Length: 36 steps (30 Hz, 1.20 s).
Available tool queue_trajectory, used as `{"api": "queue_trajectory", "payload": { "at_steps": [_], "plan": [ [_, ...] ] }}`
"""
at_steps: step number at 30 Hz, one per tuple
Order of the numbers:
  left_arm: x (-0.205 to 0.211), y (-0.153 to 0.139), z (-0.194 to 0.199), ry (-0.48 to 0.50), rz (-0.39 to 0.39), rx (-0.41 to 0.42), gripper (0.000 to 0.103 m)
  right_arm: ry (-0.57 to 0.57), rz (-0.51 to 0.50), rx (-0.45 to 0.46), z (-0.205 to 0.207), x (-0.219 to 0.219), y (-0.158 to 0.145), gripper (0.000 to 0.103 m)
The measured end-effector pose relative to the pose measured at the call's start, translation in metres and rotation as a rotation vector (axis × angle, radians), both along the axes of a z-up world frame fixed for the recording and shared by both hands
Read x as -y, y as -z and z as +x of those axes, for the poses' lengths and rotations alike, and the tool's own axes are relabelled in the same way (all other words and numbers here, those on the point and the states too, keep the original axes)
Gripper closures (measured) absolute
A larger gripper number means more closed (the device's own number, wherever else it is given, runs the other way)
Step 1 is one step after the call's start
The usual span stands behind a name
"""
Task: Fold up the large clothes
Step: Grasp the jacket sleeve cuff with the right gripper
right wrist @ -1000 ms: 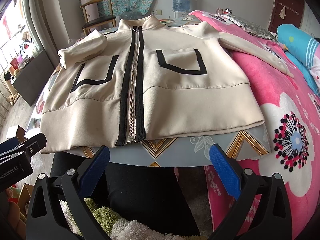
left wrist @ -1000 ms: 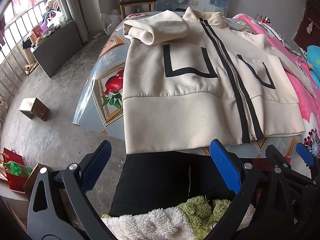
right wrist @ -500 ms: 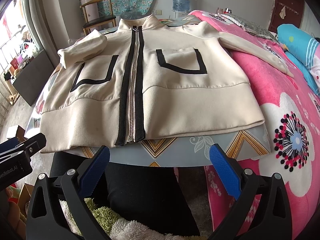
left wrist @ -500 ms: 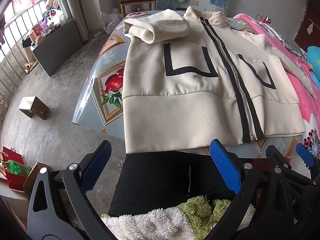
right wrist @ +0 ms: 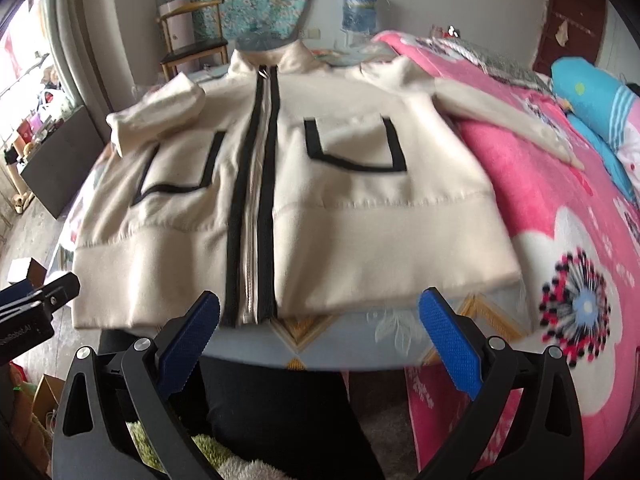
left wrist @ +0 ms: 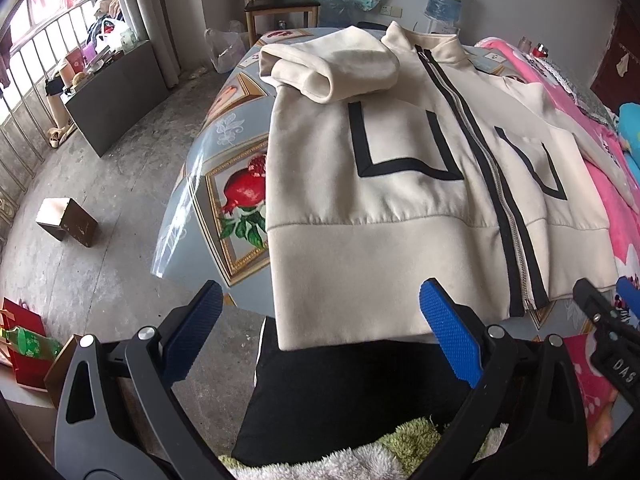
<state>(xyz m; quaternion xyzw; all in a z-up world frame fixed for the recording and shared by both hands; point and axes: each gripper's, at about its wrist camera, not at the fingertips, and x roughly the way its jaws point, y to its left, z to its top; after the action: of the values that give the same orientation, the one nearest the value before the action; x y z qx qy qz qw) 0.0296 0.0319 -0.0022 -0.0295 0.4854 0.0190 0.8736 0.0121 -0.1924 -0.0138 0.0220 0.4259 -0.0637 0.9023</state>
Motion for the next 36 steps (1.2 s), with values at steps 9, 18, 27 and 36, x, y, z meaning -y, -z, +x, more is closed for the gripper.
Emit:
{"api": "queue_trajectory", "payload": {
  "at_steps": [9,18,27,36],
  "plan": [
    [-0.038,-0.021,0.056,0.0,-0.041,0.188,0.008,-0.326,0.215,0.068,0.128,-0.027,-0.072,0.005],
    [-0.07,-0.005,0.117,0.015,-0.148,0.227,0.008,-0.441,0.314,-0.12,0.31,-0.086,-0.046,0.006],
    [-0.066,0.038,0.148,0.048,-0.201,0.13,0.008,-0.435,0.251,-0.352,0.427,-0.134,0.021,0.051],
    [-0.078,0.055,0.156,0.037,-0.284,0.098,0.008,-0.551,0.518,-0.15,0.409,-0.118,-0.083,0.097]
  ]
}}
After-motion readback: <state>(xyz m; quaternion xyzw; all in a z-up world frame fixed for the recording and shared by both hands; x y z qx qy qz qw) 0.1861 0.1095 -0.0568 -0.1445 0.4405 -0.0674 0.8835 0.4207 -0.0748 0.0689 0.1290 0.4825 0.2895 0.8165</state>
